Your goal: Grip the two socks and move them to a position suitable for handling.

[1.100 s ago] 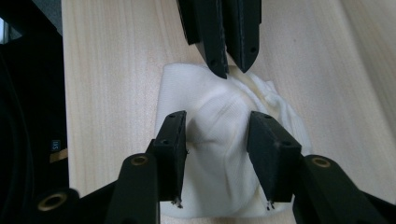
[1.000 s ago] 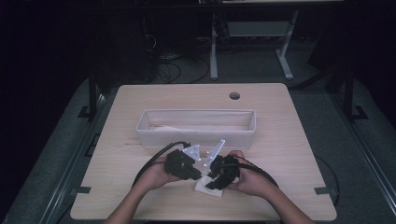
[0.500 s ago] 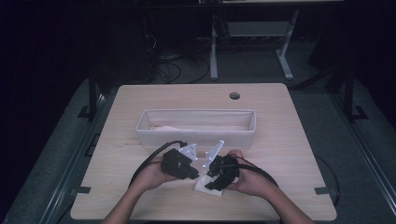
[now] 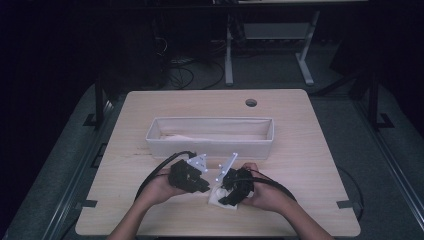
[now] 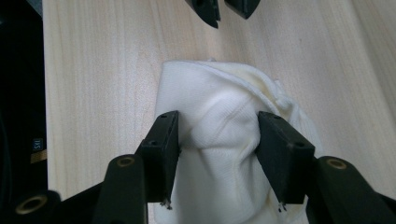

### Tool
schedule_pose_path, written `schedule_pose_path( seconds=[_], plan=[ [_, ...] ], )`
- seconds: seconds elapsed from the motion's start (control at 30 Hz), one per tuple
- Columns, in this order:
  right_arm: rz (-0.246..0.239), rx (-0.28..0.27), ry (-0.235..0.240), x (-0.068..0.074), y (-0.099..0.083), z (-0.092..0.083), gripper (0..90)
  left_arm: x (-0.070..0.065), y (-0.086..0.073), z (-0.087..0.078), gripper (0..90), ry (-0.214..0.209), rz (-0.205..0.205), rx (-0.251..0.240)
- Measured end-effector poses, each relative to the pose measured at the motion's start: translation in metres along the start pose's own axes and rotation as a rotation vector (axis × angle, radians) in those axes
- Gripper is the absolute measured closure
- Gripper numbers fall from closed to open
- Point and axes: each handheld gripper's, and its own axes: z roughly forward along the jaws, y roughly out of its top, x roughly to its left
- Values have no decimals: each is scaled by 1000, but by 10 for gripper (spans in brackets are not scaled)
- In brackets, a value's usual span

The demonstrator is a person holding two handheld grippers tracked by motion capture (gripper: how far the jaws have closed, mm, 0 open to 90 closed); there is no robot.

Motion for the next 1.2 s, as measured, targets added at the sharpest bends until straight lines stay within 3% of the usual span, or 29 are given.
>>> schedule_pose_path(
  seconds=[0.17,0.43,0.67,0.9,1.2],
  plan=[
    [-31,19,-39,5,2,3,492,-1,-6,-3,764,13,-12,-12],
    [-37,71,-73,9,9,5,520,-6,-19,-10,723,51,-23,-27],
    [-6,109,-79,9,14,5,603,-9,-32,-15,697,78,-42,-51],
    [-7,153,-79,9,22,7,733,-9,-43,-20,672,89,-65,-89],
    [-4,140,-77,7,21,5,767,-8,-49,-27,616,111,-82,-103]
  ],
)
